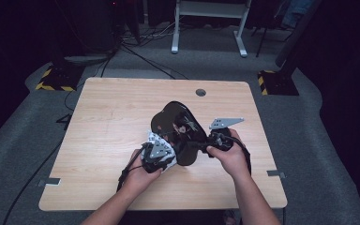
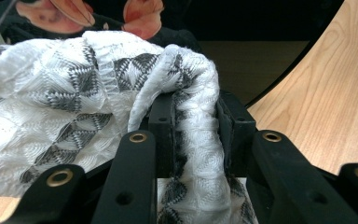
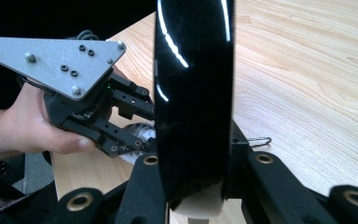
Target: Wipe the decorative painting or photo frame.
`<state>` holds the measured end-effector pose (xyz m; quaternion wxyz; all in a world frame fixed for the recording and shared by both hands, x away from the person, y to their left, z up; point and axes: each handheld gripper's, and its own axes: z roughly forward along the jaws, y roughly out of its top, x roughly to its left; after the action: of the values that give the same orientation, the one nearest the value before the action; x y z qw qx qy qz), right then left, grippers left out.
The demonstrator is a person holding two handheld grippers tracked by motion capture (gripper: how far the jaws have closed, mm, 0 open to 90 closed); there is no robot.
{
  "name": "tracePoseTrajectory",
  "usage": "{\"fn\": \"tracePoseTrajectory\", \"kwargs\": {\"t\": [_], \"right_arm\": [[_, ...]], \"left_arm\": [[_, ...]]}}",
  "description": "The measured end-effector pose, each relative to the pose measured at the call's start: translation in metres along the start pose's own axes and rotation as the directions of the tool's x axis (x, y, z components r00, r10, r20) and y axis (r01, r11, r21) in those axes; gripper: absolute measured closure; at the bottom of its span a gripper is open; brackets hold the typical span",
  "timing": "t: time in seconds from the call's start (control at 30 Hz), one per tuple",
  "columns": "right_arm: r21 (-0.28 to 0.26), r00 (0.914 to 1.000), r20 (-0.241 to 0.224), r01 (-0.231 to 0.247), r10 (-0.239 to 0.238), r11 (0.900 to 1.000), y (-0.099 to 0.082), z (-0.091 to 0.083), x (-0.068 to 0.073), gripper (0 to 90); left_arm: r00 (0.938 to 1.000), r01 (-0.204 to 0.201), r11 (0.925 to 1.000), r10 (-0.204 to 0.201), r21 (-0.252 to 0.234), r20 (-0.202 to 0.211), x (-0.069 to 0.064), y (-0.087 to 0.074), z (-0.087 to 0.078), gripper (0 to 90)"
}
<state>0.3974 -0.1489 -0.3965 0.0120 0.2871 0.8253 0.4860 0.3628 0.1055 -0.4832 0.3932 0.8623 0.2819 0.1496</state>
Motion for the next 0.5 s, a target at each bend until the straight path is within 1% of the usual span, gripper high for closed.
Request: {"fn": "tracePoseTrajectory", "kwargs": {"t": [0.07, 0.2, 0.3, 0.43, 0.5], "right_arm": [[0.003, 1.0, -0.002, -0.006, 0.006, 1.0, 0.0, 0.0, -0.001, 77.4], [0.002, 0.9999, -0.004, -0.011, 0.011, 0.9999, 0.0, -0.001, -0.001, 77.4], [0.005, 0.9999, -0.005, -0.012, 0.012, 0.9999, -0.001, -0.001, -0.002, 77.4], [0.007, 0.9999, -0.005, -0.012, 0.012, 0.9999, -0.001, -0.002, -0.002, 77.4], [0.006, 0.9999, -0.007, -0.015, 0.015, 0.9999, -0.001, -0.002, -0.003, 77.4]], "left_arm": [[0.9999, -0.013, 0.9999, 0.013, 0.011, -0.007, 0.001, 0.0, 0.0, 71.4], [0.9998, -0.016, 0.9997, 0.017, 0.017, -0.013, 0.002, -0.002, 0.001, 71.5], [0.9998, -0.011, 0.9998, 0.011, 0.016, -0.015, 0.003, -0.004, 0.001, 71.6], [0.9996, -0.008, 0.9998, 0.009, 0.019, -0.028, 0.008, -0.006, 0.0, 71.7], [0.9992, 0.005, 0.9998, -0.004, 0.019, -0.041, 0.011, -0.007, -0.001, 71.7]]}}
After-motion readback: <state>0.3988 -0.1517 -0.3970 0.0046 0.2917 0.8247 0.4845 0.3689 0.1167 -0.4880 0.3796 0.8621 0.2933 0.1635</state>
